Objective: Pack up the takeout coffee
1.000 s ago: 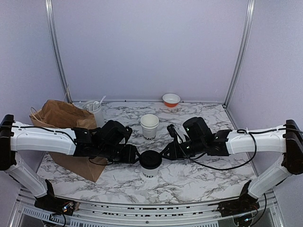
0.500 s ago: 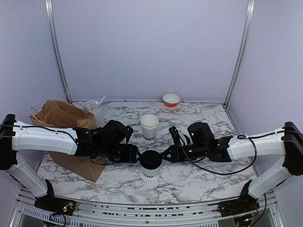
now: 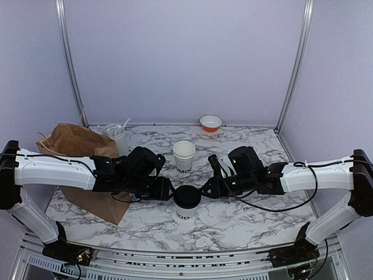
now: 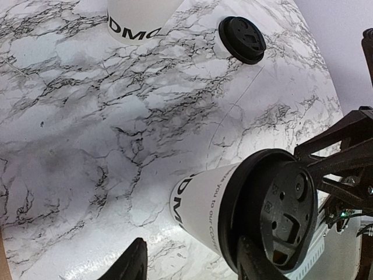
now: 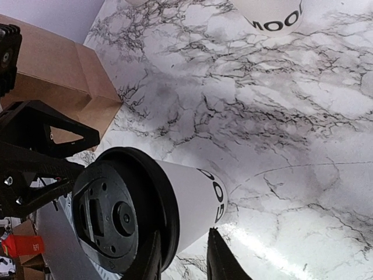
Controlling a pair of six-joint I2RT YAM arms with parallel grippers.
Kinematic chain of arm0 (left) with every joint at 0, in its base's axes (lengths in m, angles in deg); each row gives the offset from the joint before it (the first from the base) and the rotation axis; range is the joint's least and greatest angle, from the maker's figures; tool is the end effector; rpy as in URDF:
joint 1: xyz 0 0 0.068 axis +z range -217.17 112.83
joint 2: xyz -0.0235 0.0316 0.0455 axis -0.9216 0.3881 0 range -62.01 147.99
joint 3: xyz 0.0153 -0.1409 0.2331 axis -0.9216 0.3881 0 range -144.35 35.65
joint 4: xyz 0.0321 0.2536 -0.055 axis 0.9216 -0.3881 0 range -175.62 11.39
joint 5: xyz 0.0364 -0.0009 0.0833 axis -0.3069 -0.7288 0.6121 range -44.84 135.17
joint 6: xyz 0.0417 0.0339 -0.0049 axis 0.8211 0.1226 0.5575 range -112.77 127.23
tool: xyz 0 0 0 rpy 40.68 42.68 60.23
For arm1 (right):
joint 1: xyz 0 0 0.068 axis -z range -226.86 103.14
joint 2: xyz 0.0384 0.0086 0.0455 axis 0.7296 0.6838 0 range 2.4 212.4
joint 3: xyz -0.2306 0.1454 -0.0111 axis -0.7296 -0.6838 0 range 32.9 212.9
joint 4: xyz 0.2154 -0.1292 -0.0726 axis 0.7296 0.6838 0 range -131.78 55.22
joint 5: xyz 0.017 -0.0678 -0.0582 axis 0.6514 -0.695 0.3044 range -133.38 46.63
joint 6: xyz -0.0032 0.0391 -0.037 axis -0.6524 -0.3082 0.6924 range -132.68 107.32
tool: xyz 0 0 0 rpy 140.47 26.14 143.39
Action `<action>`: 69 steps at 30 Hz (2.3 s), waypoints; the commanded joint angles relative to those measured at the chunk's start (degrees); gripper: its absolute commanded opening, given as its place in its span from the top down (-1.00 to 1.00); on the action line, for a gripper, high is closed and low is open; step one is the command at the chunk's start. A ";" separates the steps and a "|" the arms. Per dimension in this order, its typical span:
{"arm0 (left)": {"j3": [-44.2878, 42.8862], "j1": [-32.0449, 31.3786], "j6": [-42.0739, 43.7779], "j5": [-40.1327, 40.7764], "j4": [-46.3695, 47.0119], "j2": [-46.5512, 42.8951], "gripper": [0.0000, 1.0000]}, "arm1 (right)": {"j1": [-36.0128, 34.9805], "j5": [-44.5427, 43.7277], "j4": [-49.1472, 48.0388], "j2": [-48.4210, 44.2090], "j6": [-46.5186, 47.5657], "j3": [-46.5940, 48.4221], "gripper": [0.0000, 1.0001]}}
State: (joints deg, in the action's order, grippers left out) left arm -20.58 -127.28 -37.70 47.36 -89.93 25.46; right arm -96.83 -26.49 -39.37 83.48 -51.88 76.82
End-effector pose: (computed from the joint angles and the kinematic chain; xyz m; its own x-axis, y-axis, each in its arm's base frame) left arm 0.1655 -0.2851 0.2273 -0.8406 0.0462 -0.5397 0.3654 0.7840 -0.5019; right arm 0.1811 0.2316 0.2053 -0.8716 -0.0975 -0.4805 -0.4206 0.6523 0.6306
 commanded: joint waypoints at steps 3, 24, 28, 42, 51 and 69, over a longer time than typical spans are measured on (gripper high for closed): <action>-3.88 -0.42 2.41 0.78 -2.56 0.73 -0.06 | -0.39 -1.78 4.41 -0.08 0.35 5.37 0.49; -5.06 -0.86 3.11 0.75 -3.54 -0.45 -0.06 | -5.45 -2.74 6.80 -5.45 -1.24 1.31 0.47; -6.03 -1.42 3.52 0.70 -3.41 0.30 -0.06 | -5.57 -2.69 5.25 -4.91 -2.80 0.08 0.48; -7.04 -1.80 4.57 -0.13 -2.25 3.11 -0.05 | -5.44 -2.31 1.36 -2.46 -5.84 -0.50 0.48; -6.71 -2.02 4.72 -0.38 -2.24 4.10 -0.01 | -5.44 -2.56 1.12 -1.00 -6.21 -0.86 0.48; -4.43 -2.11 3.80 0.07 -1.71 4.56 0.05 | -8.41 -8.46 8.94 4.35 -5.30 -0.01 0.50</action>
State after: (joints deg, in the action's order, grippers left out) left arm -26.05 -129.10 -33.70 47.86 -92.42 28.89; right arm -103.32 -31.01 -38.73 83.72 -57.92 77.21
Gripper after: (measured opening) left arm 0.478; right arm 0.252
